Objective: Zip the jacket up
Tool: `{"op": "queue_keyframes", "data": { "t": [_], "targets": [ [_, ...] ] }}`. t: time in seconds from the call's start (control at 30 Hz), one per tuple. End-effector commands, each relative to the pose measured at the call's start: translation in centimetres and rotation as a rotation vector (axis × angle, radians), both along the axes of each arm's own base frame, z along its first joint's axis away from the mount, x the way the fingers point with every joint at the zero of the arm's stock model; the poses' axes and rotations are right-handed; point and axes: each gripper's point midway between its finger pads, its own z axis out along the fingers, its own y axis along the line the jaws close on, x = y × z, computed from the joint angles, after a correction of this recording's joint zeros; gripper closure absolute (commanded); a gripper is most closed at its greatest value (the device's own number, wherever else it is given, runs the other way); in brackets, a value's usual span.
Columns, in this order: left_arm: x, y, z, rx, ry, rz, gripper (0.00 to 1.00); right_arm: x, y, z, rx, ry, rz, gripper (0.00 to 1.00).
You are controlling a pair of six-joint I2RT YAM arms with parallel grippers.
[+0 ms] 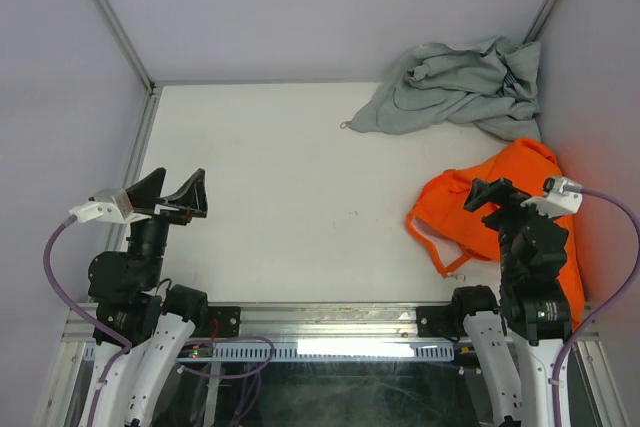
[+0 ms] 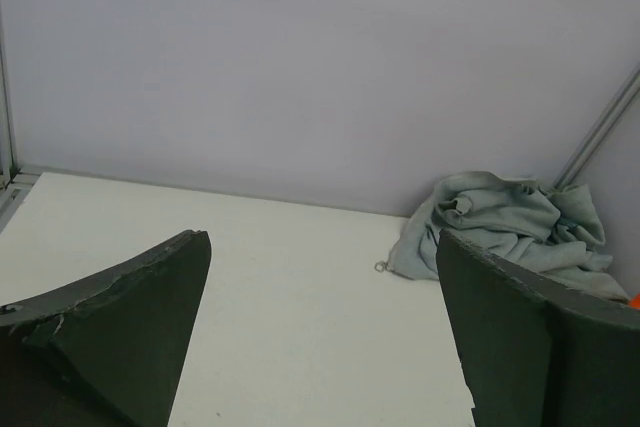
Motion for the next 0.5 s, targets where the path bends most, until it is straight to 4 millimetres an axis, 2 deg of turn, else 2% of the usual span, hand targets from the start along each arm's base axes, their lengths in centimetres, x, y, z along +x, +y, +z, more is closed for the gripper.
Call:
{"op": "queue_keyframes", "data": {
  "t": [0.0,0.33,0.47],
  "targets": [
    [-0.6,-0.6,1.3,-0.007,-0.035,-0.039,0.01,-0.3,0.0,1.5,-0.004,-0.058,0.007,0.01],
    [0.0,-0.9,0.7,0.006,-0.008,-0.048,0.01,0.3,0.3,0.9,-0.007,-0.022,0.018,0.00],
    [0.3,-0.9,0.5,0.009,0.003,-0.043,0.01,1.4,1.1,-0.5,-0.002,0.046,0.061,0.00]
  ]
}}
